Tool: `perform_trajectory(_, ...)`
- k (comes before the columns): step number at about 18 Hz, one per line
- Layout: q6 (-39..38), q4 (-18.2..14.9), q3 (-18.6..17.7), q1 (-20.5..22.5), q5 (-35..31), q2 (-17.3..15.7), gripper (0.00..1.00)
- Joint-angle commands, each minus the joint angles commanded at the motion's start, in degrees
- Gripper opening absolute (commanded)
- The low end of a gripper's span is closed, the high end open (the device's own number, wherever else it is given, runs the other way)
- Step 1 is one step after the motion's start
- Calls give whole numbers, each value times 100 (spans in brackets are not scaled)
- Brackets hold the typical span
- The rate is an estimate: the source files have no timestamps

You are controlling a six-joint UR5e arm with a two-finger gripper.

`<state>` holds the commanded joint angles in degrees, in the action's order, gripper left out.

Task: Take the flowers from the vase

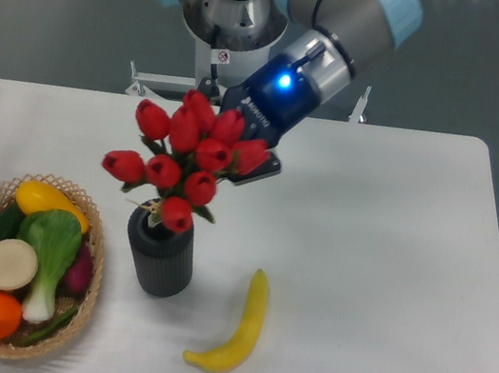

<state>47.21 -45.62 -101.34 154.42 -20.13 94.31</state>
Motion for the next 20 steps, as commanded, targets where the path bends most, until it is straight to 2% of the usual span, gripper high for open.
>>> perform_trajectory(5,-62,0,36,88,0,-44,40)
perform_trajectory(13,-194,0,334,343,62,-18,40)
perform_trajectory(20,-185,0,334,405,53,-18,40)
